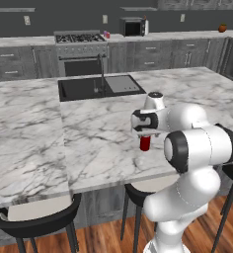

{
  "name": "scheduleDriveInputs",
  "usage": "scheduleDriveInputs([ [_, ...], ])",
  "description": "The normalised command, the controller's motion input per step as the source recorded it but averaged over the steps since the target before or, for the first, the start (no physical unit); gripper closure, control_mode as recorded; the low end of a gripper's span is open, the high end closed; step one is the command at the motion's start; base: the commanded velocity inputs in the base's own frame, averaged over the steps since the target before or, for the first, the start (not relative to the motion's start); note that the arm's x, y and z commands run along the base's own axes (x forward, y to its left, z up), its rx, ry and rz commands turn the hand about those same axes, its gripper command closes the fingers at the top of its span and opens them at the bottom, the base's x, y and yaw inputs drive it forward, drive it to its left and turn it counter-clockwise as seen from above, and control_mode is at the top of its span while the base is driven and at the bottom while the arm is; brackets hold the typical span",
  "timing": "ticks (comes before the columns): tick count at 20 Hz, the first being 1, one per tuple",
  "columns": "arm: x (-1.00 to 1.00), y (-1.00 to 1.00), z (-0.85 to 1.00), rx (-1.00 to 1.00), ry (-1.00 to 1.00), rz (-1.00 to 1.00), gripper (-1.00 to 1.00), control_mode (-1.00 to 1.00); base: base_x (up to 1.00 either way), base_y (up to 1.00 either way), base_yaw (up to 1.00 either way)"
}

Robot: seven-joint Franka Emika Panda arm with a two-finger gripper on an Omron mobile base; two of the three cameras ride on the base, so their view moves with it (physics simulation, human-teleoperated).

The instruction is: Four empty soda cans are scattered around the kitchen. Gather all the cans and cluster them next to the stove for recycling.

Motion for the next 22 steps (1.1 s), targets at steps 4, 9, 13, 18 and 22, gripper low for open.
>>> scheduleDriveInputs([
  [4, 0.15, 0.0, -0.16, 0.0, 0.0, 0.0, -1.0, -1.0, 0.0, 0.0, 0.0],
  [9, 0.12, 0.0, -0.09, 0.0, 0.0, 0.0, -1.0, -1.0, 0.0, 0.0, 0.0],
  [13, 0.11, 0.0, -0.08, 0.0, 0.0, 0.0, -1.0, -1.0, 0.0, 0.0, 0.0],
  [18, 0.12, 0.0, -0.03, 0.0, 0.0, 0.0, -1.0, -1.0, 0.0, 0.0, 0.0],
  [22, 0.05, 0.0, -0.11, 0.0, 0.0, 0.0, -1.0, -1.0, 0.0, 0.0, 0.0],
])
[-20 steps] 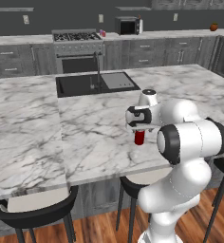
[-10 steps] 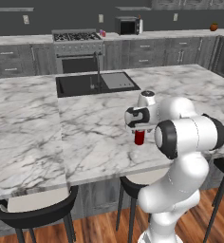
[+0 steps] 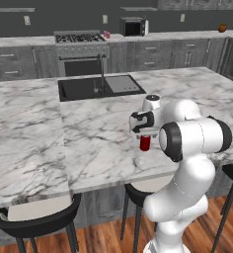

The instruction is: Four empty soda cans are scattered around the kitchen. Gather all the cans and cluster them next to the stove for recycling.

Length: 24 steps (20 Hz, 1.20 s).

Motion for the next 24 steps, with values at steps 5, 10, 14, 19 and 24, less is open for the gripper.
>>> scheduleDriveInputs([
  [5, 0.02, 0.0, -0.18, 0.0, 0.0, 0.0, -1.0, -1.0, 0.0, 0.0, 0.0],
  [10, 0.11, 0.0, -0.09, 0.0, 0.0, 0.0, -1.0, -1.0, 0.0, 0.0, 0.0],
  [14, 0.11, 0.0, -0.05, 0.0, 0.0, 0.0, -1.0, -1.0, 0.0, 0.0, 0.0],
  [19, 0.0, 0.0, -0.09, 0.0, 0.02, 0.0, 1.0, -1.0, 0.0, 0.0, 0.0],
  [24, 0.0, 0.0, 0.0, 0.0, 0.01, 0.0, 1.0, -1.0, 0.0, 0.0, 0.0],
])
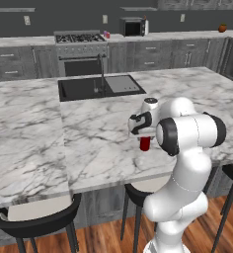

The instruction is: Four empty soda cans are scattered around the kitchen. Gather all the cans and cluster them next to the stove for recycling.

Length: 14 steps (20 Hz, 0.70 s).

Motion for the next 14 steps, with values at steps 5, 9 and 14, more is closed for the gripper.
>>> scheduleDriveInputs([
  [5, 0.01, -0.03, 0.47, 0.0, -0.01, 0.0, 1.0, -1.0, 0.0, 0.0, 0.0],
  [9, -0.01, -0.01, 0.75, 0.0, 0.0, 0.0, 1.0, -1.0, 0.0, 0.0, 0.0],
  [14, -0.43, -0.14, 0.79, 0.0, 0.0, 0.0, 1.0, -1.0, 0.0, 0.0, 0.0],
])
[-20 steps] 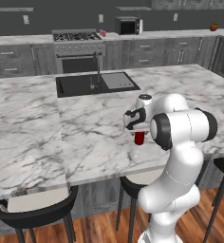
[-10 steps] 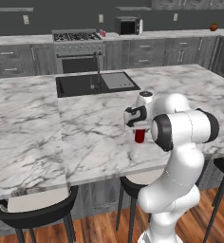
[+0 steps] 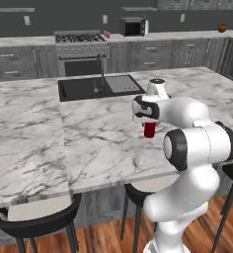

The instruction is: Four empty soda cans are scattered around the kitchen. Gather all the cans and cluster them next to the stove for recycling.

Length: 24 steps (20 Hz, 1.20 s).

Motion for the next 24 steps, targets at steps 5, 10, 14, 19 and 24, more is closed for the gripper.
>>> scheduleDriveInputs([
  [5, -0.7, -0.09, 0.44, 0.0, 0.0, 0.0, 1.0, -1.0, 0.0, 0.0, 0.0],
  [10, -0.86, -0.02, 0.36, 0.0, 0.0, 0.0, 1.0, -1.0, 0.0, 0.0, 0.0],
  [14, -0.99, -0.15, 0.3, 0.02, 0.0, -0.01, 1.0, -1.0, 0.0, 0.0, 0.0],
  [19, -0.92, -0.1, 0.24, 0.0, 0.0, -0.02, 1.0, -1.0, 0.0, 0.0, 0.0],
  [24, -0.61, -0.02, 0.51, 0.0, 0.0, -0.01, 1.0, -1.0, 0.0, 0.0, 0.0],
])
